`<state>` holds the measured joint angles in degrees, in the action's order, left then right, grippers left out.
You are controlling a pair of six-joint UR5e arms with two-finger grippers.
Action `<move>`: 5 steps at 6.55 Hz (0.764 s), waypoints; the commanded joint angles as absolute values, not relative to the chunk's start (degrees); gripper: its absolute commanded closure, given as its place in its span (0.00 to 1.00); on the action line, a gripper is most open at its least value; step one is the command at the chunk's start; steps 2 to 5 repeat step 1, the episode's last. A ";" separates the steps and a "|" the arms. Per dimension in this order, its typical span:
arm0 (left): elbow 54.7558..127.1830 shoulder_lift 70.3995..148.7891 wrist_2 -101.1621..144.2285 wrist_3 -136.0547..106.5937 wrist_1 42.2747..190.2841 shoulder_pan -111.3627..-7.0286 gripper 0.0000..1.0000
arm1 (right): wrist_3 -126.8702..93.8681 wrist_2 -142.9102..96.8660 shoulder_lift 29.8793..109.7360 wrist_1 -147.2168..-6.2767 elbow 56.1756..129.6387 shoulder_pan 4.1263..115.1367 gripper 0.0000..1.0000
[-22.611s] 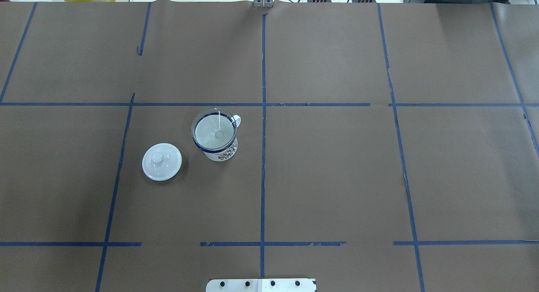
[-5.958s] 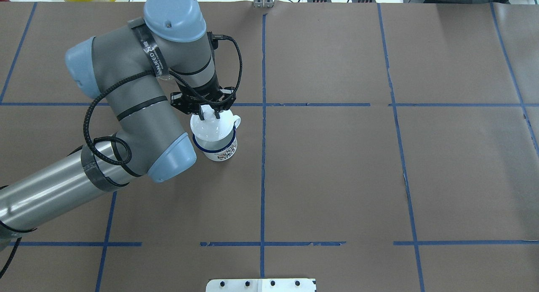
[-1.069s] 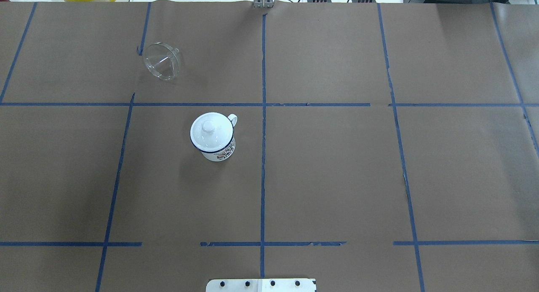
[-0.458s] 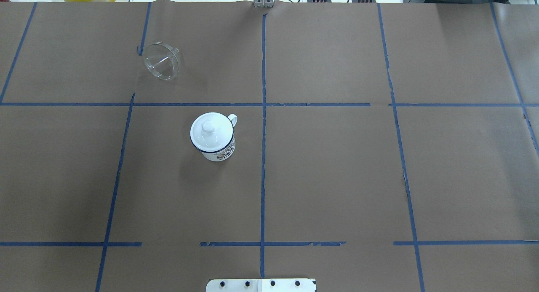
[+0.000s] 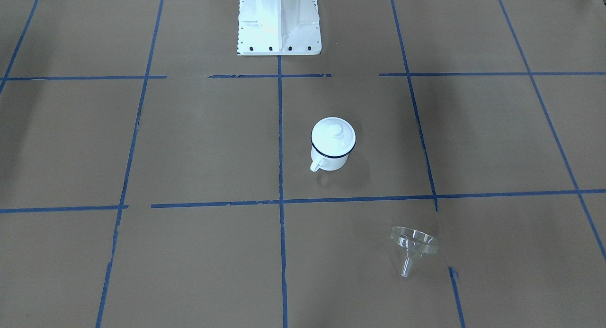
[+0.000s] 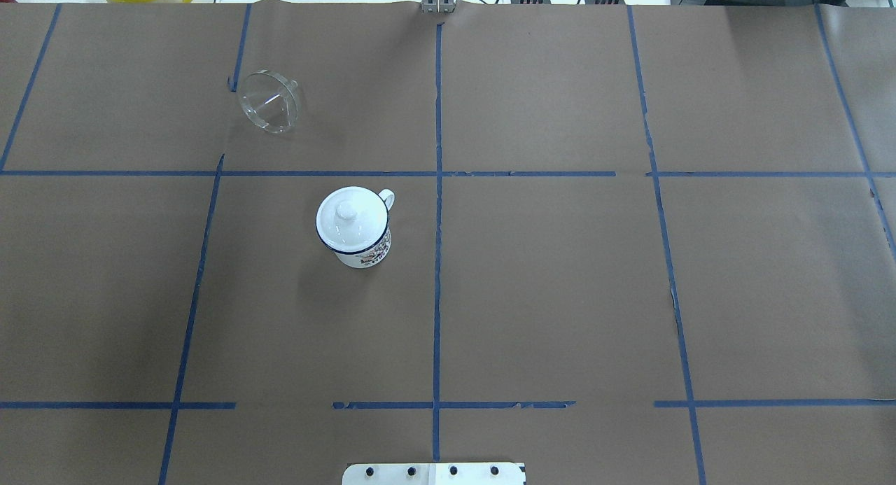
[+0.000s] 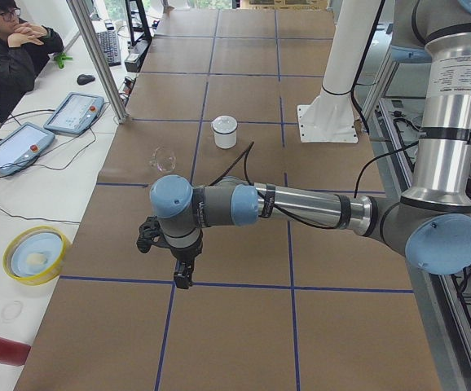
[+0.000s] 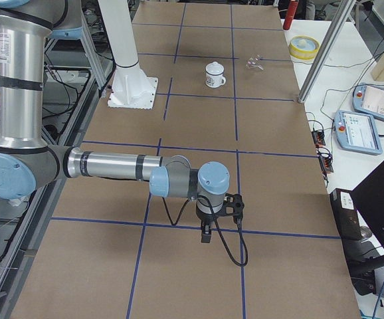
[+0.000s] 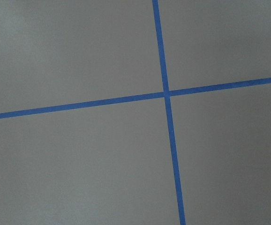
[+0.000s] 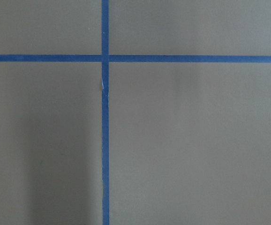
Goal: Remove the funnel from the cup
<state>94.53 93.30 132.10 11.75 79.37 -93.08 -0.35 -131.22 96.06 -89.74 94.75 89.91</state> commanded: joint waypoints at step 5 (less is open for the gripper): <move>94.48 93.34 132.10 11.78 79.37 -93.08 0.00 | -0.35 -131.22 96.06 -89.74 94.75 89.91 0.00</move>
